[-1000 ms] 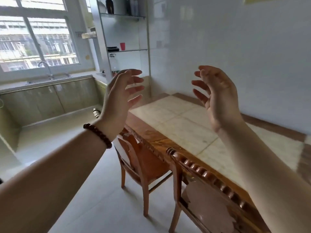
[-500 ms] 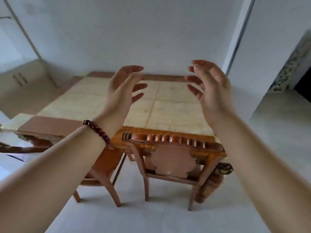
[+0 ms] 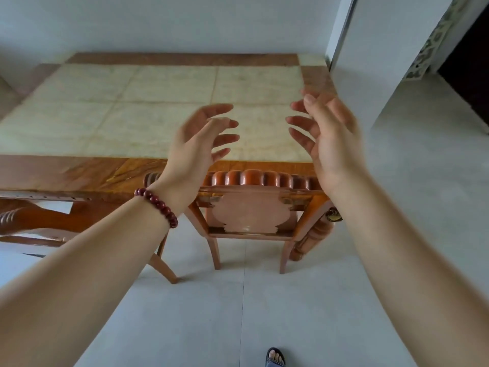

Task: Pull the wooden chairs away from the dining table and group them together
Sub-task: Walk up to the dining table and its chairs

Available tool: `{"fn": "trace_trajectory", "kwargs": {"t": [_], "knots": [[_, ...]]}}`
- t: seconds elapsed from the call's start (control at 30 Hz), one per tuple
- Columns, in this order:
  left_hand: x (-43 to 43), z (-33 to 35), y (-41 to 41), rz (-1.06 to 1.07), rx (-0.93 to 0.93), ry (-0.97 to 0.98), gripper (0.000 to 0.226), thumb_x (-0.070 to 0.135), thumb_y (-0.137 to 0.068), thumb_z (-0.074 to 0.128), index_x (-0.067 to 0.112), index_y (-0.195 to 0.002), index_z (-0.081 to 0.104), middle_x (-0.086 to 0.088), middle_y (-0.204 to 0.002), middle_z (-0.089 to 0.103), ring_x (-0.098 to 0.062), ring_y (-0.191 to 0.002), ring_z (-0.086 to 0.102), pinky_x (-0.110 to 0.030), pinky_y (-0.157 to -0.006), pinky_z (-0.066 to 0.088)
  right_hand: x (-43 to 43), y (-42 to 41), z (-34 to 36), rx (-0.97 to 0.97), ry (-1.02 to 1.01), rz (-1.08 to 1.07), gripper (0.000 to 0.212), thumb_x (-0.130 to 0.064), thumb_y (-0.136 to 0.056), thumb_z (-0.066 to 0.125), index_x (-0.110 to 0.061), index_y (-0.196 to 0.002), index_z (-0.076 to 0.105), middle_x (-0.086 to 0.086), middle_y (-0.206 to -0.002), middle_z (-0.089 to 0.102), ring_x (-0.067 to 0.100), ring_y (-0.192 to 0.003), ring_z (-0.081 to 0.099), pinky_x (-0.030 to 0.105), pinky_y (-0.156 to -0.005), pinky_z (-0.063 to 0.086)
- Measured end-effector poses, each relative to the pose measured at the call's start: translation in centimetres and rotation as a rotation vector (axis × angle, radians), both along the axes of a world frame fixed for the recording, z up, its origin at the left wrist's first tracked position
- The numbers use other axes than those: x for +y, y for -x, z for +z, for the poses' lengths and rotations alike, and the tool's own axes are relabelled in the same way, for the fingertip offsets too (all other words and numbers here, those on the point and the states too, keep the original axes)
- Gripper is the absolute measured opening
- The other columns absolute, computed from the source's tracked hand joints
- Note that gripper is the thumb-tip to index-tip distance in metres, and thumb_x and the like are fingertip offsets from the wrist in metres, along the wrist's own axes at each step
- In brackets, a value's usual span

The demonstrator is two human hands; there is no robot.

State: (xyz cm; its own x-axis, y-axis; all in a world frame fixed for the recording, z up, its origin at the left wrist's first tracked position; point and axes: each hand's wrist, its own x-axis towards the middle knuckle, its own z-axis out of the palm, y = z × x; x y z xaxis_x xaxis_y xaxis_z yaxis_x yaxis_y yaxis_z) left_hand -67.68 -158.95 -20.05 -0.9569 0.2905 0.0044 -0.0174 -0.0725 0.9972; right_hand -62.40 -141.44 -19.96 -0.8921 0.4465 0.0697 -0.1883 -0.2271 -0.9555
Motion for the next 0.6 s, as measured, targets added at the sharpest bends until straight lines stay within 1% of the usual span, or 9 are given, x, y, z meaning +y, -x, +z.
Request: {"fn": "trace_trajectory", "kwargs": {"t": [0.07,0.13,0.2,0.27,0.37,0.43,0.5,0.53,0.6], "knots": [[0.4,-1.1,0.2,-0.017,-0.016,0.018,0.019,0.019,-0.091,0.053,0.025,-0.107,0.062,0.005,-0.092,0.068,-0.017,-0.093,0.067,-0.031,-0.086,0.052,0.3,0.1,-0.9,-0.026,-0.012,0.006,0.008,-0.027,-0.088,0.061,-0.023,-0.093,0.065,-0.005,-0.090,0.069,0.014,-0.089,0.068,0.026,-0.077,0.053],[0.6,-1.9,0.4,-0.025,-0.011,0.053,0.019,0.019,-0.091,0.054,0.026,-0.106,0.062,0.006,-0.092,0.068,-0.016,-0.095,0.067,-0.032,-0.088,0.051,0.5,0.1,-1.8,-0.053,-0.092,0.002,0.008,-0.026,-0.089,0.060,-0.022,-0.095,0.064,-0.006,-0.090,0.069,0.013,-0.088,0.068,0.027,-0.079,0.054],[0.5,-2.6,0.6,-0.029,0.057,0.147,0.020,0.018,-0.090,0.056,0.028,-0.107,0.062,0.007,-0.094,0.069,-0.012,-0.096,0.066,-0.032,-0.090,0.050,0.7,0.0,-2.8,-0.068,-0.346,-0.004,0.009,-0.023,-0.090,0.059,-0.021,-0.098,0.063,-0.006,-0.093,0.068,0.010,-0.089,0.067,0.029,-0.084,0.055],[0.2,-3.4,0.7,-0.081,0.205,0.342,0.027,0.019,-0.087,0.060,0.027,-0.112,0.060,0.009,-0.101,0.068,-0.006,-0.099,0.064,-0.026,-0.090,0.049,0.5,-0.1,-3.6,-0.100,-0.654,0.079,0.018,-0.025,-0.088,0.061,-0.022,-0.106,0.062,-0.009,-0.100,0.067,0.005,-0.094,0.064,0.026,-0.087,0.052],[-0.3,-4.3,0.7,-0.271,0.376,0.685,0.045,0.031,-0.080,0.066,0.029,-0.124,0.054,0.014,-0.115,0.062,-0.001,-0.108,0.056,-0.019,-0.093,0.043,0.1,-0.1,-4.3,-0.245,-0.929,0.303,0.045,-0.042,-0.083,0.065,-0.028,-0.124,0.055,-0.014,-0.120,0.060,0.001,-0.110,0.054,0.017,-0.089,0.043],[-0.3,-4.6,0.7,-0.395,0.426,0.861,0.056,0.041,-0.076,0.068,0.031,-0.128,0.050,0.014,-0.120,0.060,-0.004,-0.107,0.055,-0.022,-0.092,0.044,-0.1,-0.2,-4.7,-0.347,-1.027,0.401,0.064,-0.049,-0.076,0.068,-0.028,-0.133,0.048,-0.012,-0.132,0.054,0.004,-0.119,0.049,0.023,-0.095,0.042],[-0.1,-5.1,0.7,-0.462,0.515,1.029,0.067,0.047,-0.072,0.070,0.032,-0.132,0.046,0.011,-0.123,0.058,-0.010,-0.109,0.054,-0.024,-0.092,0.041,-0.3,-0.1,-5.1,-0.420,-1.073,0.440,0.076,-0.053,-0.070,0.072,-0.028,-0.136,0.045,-0.010,-0.136,0.053,0.009,-0.121,0.050,0.031,-0.099,0.044],[0.2,-5.5,0.8,-0.468,0.562,1.096,0.068,0.047,-0.071,0.070,0.032,-0.133,0.044,0.010,-0.126,0.058,-0.013,-0.111,0.053,-0.026,-0.092,0.039,-0.3,-0.1,-5.3,-0.440,-1.099,0.444,0.077,-0.053,-0.069,0.074,-0.028,-0.136,0.045,-0.009,-0.135,0.054,0.011,-0.120,0.051,0.033,-0.098,0.045],[0.5,-6.0,1.3,-0.433,0.602,1.159,0.062,0.040,-0.074,0.069,0.032,-0.131,0.045,0.008,-0.126,0.058,-0.016,-0.112,0.054,-0.028,-0.091,0.038,-0.2,0.1,-5.8,-0.464,-1.184,0.434,0.073,-0.048,-0.071,0.075,-0.027,-0.135,0.047,-0.008,-0.131,0.057,0.014,-0.117,0.054,0.033,-0.093,0.047]]}}
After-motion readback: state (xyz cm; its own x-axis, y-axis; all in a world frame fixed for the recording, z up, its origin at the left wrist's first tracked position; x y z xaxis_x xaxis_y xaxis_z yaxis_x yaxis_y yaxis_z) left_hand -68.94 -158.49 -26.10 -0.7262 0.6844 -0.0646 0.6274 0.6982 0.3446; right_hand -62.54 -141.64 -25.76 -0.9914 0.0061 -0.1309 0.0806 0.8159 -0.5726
